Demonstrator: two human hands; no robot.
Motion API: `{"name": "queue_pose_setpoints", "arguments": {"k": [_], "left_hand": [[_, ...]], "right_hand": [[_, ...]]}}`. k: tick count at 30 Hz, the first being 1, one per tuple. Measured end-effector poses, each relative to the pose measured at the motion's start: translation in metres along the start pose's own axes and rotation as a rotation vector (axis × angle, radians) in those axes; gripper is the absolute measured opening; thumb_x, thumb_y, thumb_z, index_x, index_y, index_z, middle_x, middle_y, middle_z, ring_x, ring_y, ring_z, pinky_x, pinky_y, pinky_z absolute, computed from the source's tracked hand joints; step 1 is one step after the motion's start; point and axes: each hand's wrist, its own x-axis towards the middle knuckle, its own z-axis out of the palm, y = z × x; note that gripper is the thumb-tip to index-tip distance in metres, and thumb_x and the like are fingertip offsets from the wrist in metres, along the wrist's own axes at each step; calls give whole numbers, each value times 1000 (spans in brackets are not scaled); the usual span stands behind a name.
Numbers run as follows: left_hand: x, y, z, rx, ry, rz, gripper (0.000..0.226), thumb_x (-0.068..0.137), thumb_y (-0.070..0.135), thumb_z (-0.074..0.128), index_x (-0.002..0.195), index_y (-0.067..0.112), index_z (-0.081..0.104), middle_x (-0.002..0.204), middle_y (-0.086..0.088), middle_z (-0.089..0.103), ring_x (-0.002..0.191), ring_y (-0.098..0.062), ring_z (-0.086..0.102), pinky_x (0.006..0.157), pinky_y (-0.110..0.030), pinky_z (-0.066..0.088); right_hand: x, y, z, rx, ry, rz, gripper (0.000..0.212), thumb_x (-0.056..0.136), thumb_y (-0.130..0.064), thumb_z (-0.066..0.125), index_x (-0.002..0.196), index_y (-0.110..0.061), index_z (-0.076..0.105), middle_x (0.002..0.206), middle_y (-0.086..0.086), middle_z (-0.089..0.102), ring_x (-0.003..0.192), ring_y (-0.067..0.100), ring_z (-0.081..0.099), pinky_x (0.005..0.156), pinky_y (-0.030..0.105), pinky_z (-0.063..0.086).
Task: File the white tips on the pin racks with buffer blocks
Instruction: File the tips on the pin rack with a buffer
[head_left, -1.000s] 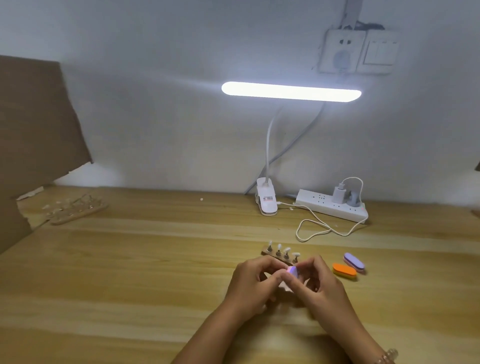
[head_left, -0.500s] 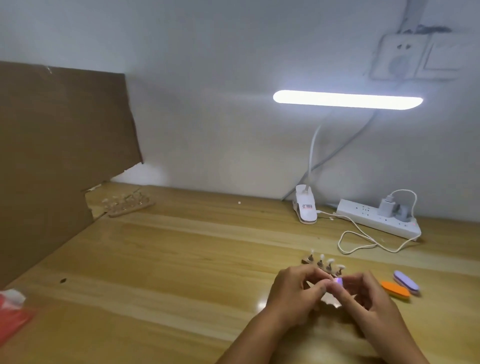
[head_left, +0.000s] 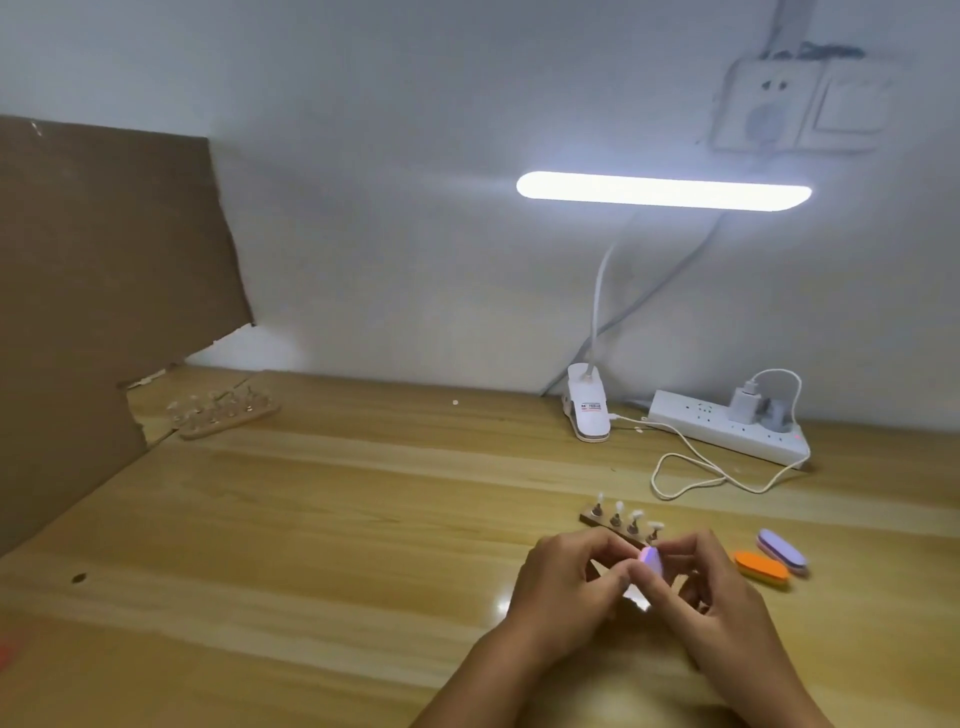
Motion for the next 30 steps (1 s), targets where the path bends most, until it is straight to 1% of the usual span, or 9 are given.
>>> {"name": "queue_pose_setpoints", "arguments": {"k": [3, 6, 11, 13, 16, 20, 23, 27, 30], "left_hand": [[-1, -1, 2, 40, -18, 24, 19, 86, 45, 60, 97, 33, 71, 85, 17, 73, 55, -3, 62, 63, -30, 55], [-2, 1, 3, 42, -45, 53, 22, 88, 49, 59, 98, 33, 70, 88, 19, 73, 56, -5, 65, 66, -34, 56], [2, 0, 3, -98, 2, 41, 4, 93, 26, 67, 94, 27, 70, 92, 11, 74, 80, -7, 73, 75, -41, 60], [2, 0, 2, -128, 15, 43, 5, 94, 18, 66, 96, 21, 69, 92, 8, 74, 85, -8, 73, 77, -37, 61], [1, 1, 1, -109, 14, 43, 7, 94, 12, 64, 97, 18, 67, 86, 5, 75, 77, -9, 73, 69, -26, 57], [1, 0, 1, -94, 16, 16, 8, 92, 8, 64, 92, 15, 67, 83, 6, 75, 74, -6, 71, 68, -20, 54], [1, -1, -1, -25, 12, 59, 3, 88, 17, 64, 89, 19, 66, 82, 9, 74, 76, -6, 70, 71, -30, 56], [-3, -2, 1, 43, -23, 129, 10, 86, 28, 60, 89, 20, 65, 80, 11, 73, 76, -13, 70, 74, -42, 55], [-2, -1, 2, -11, -18, 128, 6, 88, 26, 60, 88, 21, 63, 78, 12, 72, 73, -9, 70, 72, -43, 56]], "right_hand": [[2, 1, -2, 0, 30, 1, 27, 77, -42, 73, 83, -20, 59, 73, -7, 64, 54, 8, 49, 53, 18, 38], [4, 2, -2, 22, 35, 28, 16, 85, -34, 70, 87, -21, 61, 77, -13, 66, 68, 21, 60, 63, 28, 46], [6, 5, -5, 224, 115, 101, 31, 78, -46, 64, 96, -21, 63, 89, -6, 73, 87, 11, 69, 80, 28, 51], [6, 5, -5, 219, 93, 89, 31, 78, -48, 63, 96, -23, 63, 89, -8, 73, 85, 13, 68, 77, 27, 51], [3, 4, -1, 91, -1, 43, 34, 75, -58, 62, 95, -32, 60, 87, -14, 72, 72, 17, 68, 66, 31, 51], [3, 6, -1, 34, 14, 28, 39, 71, -60, 66, 97, -32, 57, 89, -17, 71, 54, 10, 57, 55, 26, 45], [2, 8, -1, -5, -16, 0, 30, 77, -48, 75, 94, -31, 57, 91, -17, 69, 50, 7, 51, 52, 24, 43], [4, 5, -3, 55, 47, 15, 28, 78, -42, 75, 89, -22, 59, 83, -10, 68, 65, 25, 60, 58, 32, 46], [2, 4, -3, 66, 22, -13, 28, 78, -44, 73, 86, -22, 59, 82, -9, 68, 59, 18, 54, 53, 24, 41]]}}
